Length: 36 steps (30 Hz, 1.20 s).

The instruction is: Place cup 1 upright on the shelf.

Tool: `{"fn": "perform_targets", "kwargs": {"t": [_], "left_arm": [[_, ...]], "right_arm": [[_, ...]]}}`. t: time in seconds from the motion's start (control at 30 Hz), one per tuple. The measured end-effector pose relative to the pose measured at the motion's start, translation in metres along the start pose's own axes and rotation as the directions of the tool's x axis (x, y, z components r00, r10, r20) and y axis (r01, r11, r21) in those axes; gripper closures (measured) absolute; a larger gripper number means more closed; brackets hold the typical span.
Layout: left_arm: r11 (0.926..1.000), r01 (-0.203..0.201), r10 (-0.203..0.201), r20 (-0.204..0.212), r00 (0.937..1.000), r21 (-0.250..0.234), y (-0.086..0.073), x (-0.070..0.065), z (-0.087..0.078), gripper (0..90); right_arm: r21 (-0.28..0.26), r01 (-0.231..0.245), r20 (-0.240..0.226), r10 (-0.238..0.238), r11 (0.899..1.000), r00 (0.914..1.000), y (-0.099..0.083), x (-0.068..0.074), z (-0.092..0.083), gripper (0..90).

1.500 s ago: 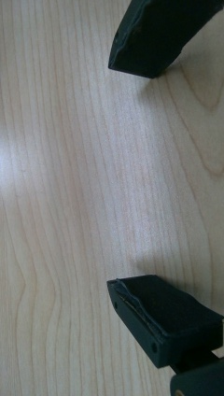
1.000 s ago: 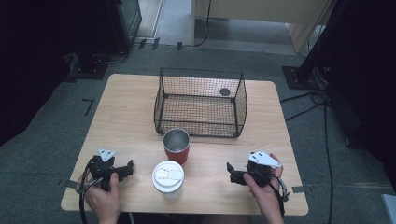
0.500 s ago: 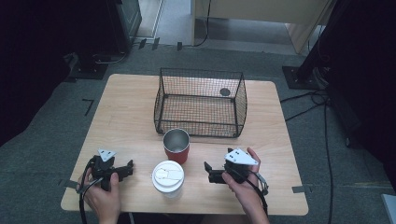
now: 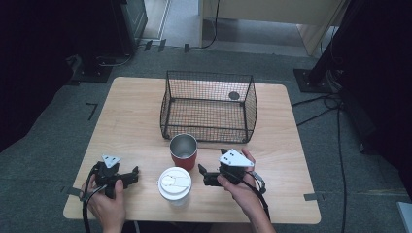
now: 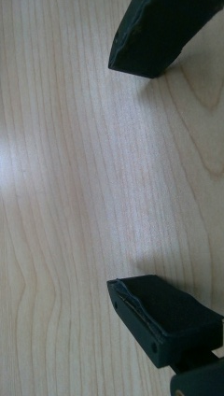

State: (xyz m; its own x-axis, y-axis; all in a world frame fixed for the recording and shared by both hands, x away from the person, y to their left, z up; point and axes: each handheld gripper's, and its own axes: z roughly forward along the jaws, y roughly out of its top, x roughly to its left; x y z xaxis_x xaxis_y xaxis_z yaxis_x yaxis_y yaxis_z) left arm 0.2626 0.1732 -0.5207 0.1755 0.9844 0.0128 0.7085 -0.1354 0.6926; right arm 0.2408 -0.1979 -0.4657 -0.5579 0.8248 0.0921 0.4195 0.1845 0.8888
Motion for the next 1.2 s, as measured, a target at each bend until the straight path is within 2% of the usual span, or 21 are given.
{"fn": "perform_targets", "kwargs": {"t": [0.07, 0.33, 0.43, 0.53, 0.73, 1.0, 1.2], "left_arm": [[1.0, 0.0, 0.0, 0.0, 1.0, 0.0, 0.0, 0.0, 0.0, 0.0], [1.0, 0.003, -0.003, -0.002, 1.0, 0.0, 0.0, 0.0, 0.0, 0.0], [1.0, 0.003, -0.003, -0.002, 1.0, 0.0, 0.0, 0.0, 0.0, 0.0], [1.0, 0.003, -0.003, -0.002, 1.0, 0.0, 0.0, 0.0, 0.0, 0.0], [1.0, 0.003, -0.003, -0.002, 1.0, 0.0, 0.0, 0.0, 0.0, 0.0], [1.0, 0.007, -0.007, -0.004, 1.0, -0.002, 0.001, 0.0, 0.001, 0.0], [1.0, 0.007, -0.007, -0.004, 1.0, -0.002, 0.001, 0.0, 0.001, 0.0]], "right_arm": [[0.005, 0.0, -0.001, 0.0, 1.0, 1.0, 0.002, 0.002, 0.003, 0.8], [0.004, 0.015, -0.006, -0.015, 1.0, 0.9999, 0.006, 0.006, 0.013, 0.0], [-0.005, 0.018, -0.035, -0.018, 1.0, 0.9992, 0.008, 0.009, 0.017, 0.0], [-0.013, 0.046, -0.058, -0.046, 0.999, 0.9972, 0.009, 0.012, 0.024, 0.0], [-0.009, 0.055, -0.054, -0.056, 0.998, 0.997, 0.01, 0.015, 0.033, 0.1], [-0.014, 0.08, -0.094, -0.081, 0.997, 0.9923, 0.013, 0.022, 0.044, 1.3], [-0.021, 0.091, -0.103, -0.093, 0.996, 0.9904, 0.014, 0.023, 0.049, 3.0]]}}
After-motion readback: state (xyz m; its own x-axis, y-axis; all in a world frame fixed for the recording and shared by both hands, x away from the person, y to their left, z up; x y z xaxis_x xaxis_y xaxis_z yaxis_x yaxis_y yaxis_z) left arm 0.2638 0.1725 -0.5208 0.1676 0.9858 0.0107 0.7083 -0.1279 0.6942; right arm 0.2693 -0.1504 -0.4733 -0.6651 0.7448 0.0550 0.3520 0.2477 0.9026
